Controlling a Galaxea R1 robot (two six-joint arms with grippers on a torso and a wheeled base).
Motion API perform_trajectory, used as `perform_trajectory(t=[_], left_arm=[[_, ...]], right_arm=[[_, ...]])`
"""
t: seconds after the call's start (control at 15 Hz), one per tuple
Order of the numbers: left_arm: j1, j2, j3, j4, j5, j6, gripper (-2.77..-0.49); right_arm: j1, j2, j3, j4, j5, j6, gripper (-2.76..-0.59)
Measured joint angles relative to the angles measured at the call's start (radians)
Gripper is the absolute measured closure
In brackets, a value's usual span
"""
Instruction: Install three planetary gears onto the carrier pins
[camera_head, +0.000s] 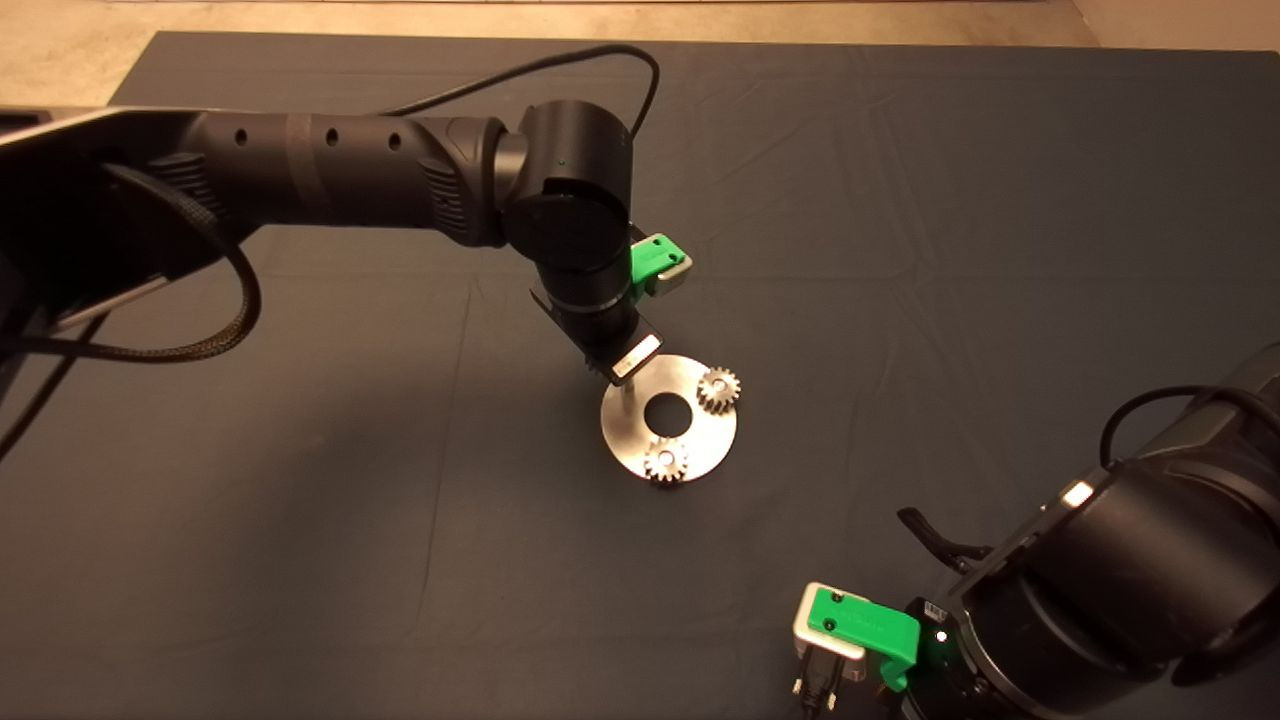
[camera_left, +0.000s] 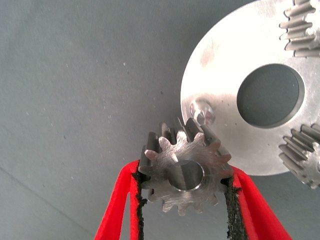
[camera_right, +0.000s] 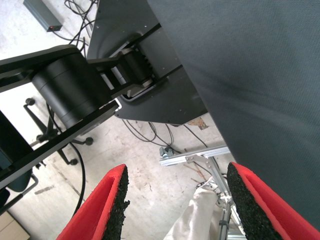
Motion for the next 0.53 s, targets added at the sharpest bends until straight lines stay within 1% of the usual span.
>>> perform_trajectory(t=[0.27, 0.53], left_arm=[[-0.003, 0.005, 0.027, -0.004, 0.000, -0.044, -0.75], [-0.003, 0.020, 0.038, -0.005, 0.000, -0.079, -0.75]], right_arm=[[0.000, -0.004, 0.010, 0.000, 0.000, 0.000, -1.45], [0.000, -0.006, 0.014, 0.000, 0.000, 0.000, -1.45]])
